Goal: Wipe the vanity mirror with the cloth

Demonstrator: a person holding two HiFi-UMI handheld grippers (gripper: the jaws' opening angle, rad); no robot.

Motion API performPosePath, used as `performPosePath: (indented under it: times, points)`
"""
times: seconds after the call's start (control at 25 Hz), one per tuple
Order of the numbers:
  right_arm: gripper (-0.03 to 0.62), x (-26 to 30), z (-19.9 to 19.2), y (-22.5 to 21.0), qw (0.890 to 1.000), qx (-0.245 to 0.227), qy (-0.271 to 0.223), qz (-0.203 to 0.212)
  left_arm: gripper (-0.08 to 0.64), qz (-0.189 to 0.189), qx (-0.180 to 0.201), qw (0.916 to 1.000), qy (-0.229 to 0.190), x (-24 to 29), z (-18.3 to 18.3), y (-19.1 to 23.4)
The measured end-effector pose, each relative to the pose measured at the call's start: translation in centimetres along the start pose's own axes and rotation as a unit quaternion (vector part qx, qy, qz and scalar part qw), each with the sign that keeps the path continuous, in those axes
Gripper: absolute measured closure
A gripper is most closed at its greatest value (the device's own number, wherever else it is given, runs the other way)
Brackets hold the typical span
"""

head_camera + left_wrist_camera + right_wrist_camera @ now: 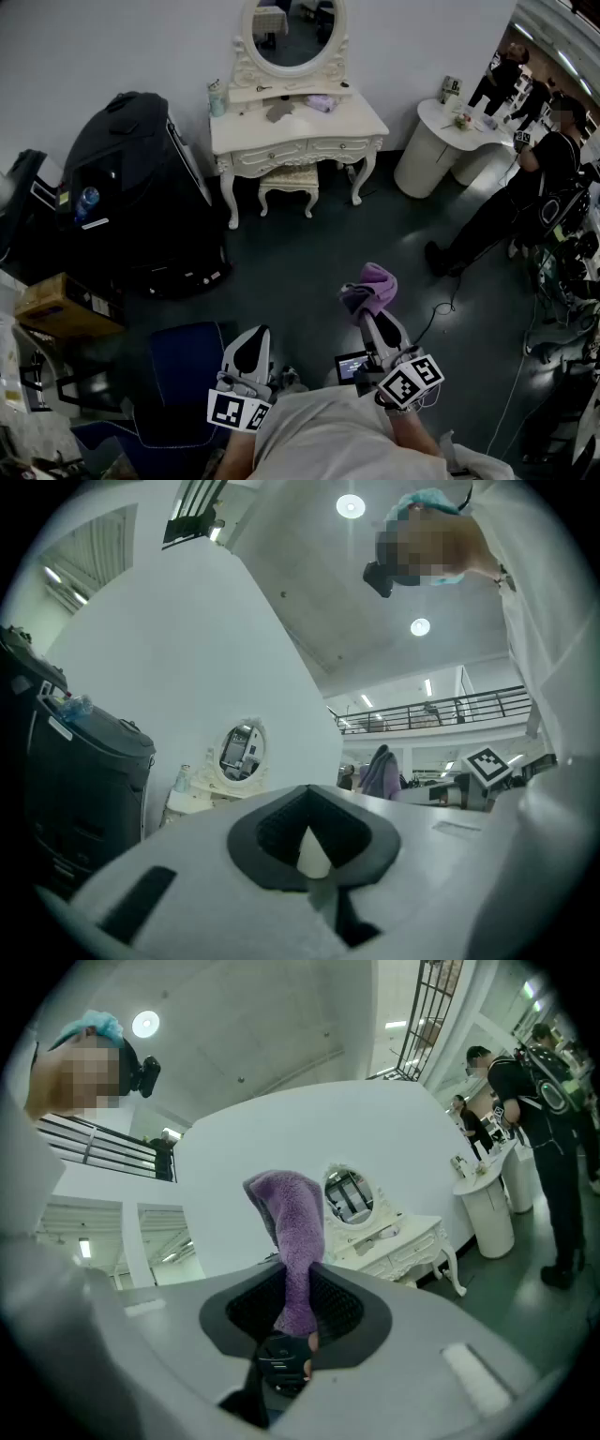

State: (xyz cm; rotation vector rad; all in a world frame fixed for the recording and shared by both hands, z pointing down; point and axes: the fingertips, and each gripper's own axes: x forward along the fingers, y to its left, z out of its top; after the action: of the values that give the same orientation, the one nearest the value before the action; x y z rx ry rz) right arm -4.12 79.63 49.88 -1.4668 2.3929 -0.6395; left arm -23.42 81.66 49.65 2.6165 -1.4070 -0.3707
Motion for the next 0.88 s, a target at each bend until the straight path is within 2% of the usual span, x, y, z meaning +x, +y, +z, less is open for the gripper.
performPosePath:
  times: [0.2, 0.52, 0.76, 0.88]
  points:
    - [0.508, -0.9, -0.1, 0.2, 1.0, -0.01, 0.0, -0.007, 0.561, -0.009, 0.008, 0.9998, 0.018, -0.2, -0.9, -1.1]
    - [0.508, -5.1, -0.3, -3.7, 0.996, 0.001, -0.013, -0.088, 0.561, -0.073, 0.003, 0.9961, 0.05, 2.5, -3.4, -3.9]
    - [0.508, -6.0, 1.1, -4.0, 0.995, -0.031, -0.022, -0.094, 0.561, -0.057, 0.006, 0.9975, 0.042, 3.8, -2.6, -4.1]
    - [0.508, -5.3, 0.9, -4.3, 0.996, -0.03, -0.017, -0.085, 0.561, -0.045, 0.006, 0.9979, 0.047, 3.4, -2.8, -4.3]
